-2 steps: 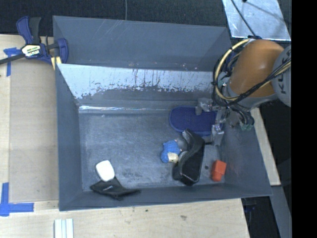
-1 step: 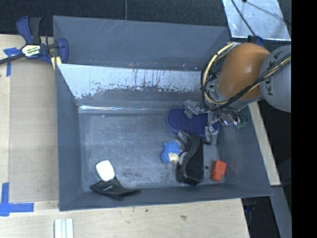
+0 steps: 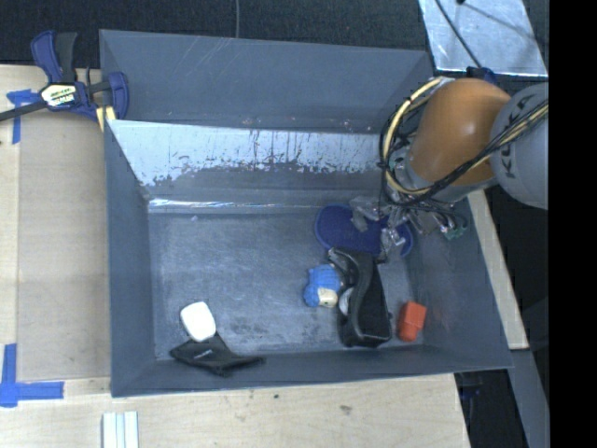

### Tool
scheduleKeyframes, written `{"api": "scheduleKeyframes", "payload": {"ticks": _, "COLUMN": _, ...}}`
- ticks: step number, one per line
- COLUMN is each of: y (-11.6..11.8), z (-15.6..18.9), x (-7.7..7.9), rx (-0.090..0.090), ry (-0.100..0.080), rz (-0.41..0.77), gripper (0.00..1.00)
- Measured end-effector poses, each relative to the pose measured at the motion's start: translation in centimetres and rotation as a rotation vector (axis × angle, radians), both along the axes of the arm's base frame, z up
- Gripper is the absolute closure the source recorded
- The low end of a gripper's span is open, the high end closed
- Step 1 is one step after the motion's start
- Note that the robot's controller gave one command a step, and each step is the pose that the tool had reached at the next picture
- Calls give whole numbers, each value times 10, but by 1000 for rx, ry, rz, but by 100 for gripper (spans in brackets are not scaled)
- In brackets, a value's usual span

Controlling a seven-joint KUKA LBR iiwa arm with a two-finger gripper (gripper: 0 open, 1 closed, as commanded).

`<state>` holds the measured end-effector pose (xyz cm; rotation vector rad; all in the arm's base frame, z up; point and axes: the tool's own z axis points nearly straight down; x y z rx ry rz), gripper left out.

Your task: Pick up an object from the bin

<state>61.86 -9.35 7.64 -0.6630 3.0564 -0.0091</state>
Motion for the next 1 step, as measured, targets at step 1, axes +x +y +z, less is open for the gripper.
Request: {"api": "scheduleKeyframes", "payload": {"ticks": 1, "y": -33, "z": 114, "x": -14, "rx": -1, "ry": 3, "rz": -1, "gripper": 100}}
